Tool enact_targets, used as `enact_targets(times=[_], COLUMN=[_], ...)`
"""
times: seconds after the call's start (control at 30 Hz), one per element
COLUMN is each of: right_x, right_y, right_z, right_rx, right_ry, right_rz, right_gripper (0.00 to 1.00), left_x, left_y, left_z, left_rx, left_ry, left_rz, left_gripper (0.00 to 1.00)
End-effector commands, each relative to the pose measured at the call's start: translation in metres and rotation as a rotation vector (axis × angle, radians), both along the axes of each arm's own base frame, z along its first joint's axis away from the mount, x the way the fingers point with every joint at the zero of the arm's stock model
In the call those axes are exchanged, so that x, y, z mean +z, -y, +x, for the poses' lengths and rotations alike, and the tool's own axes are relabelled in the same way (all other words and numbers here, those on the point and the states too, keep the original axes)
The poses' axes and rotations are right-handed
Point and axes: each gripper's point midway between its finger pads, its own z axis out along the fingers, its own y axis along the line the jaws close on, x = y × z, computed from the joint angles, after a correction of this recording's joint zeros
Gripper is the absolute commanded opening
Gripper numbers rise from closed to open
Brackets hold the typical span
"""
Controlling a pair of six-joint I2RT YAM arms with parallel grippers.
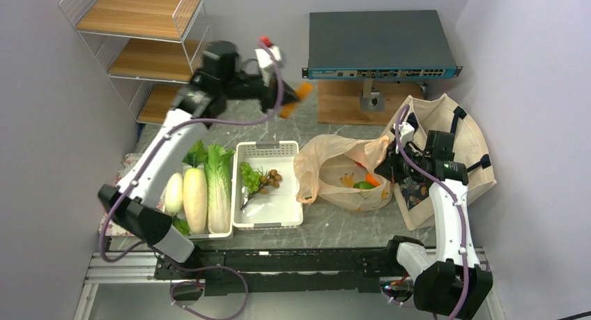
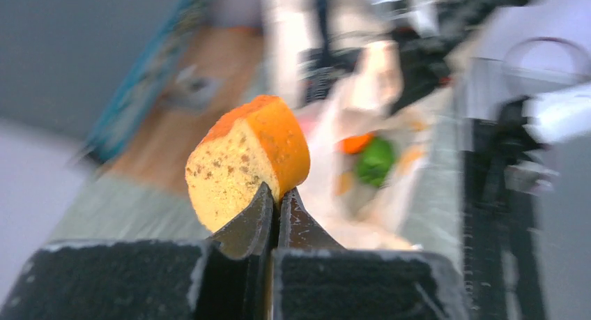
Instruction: Untie the knot of the grocery bags and take out the mixed food
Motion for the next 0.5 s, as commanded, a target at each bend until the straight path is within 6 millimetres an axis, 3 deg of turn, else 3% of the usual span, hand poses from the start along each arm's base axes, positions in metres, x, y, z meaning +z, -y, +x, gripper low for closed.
enact_targets(times=[0.0,0.1,0.23,0.37,0.47], right_x=[0.015,0.013,0.008,0.006,0.007], right_y=[0.001,0.0,0.0,0.0,-0.002], right_z=[0.009,0.007,0.005,0.007,0.01], right_rx=[0.027,0.027,0.034,0.04,0.052], right_ry=[0.074,0.071,0.065,0.056,0.053], right_rz=[-0.02,-0.019,-0.021,-0.022,-0.004], right_gripper=[0.0,0.0,0.0,0.0,0.0], left_x=[0.01,-0.005,-0.055,-0.126,-0.176], left_y=[-0.109,-0.211,-0.346,-0.452,-0.498], left_z=[0.051,0.071,0.056,0.016,0.0], left_rx=[0.426,0.764,1.2,1.578,1.704], left_ry=[0.079,0.039,-0.097,-0.215,-0.326], left_rz=[0.124,0.169,0.31,0.522,0.639], left_gripper=[0.0,0.0,0.0,0.0,0.0])
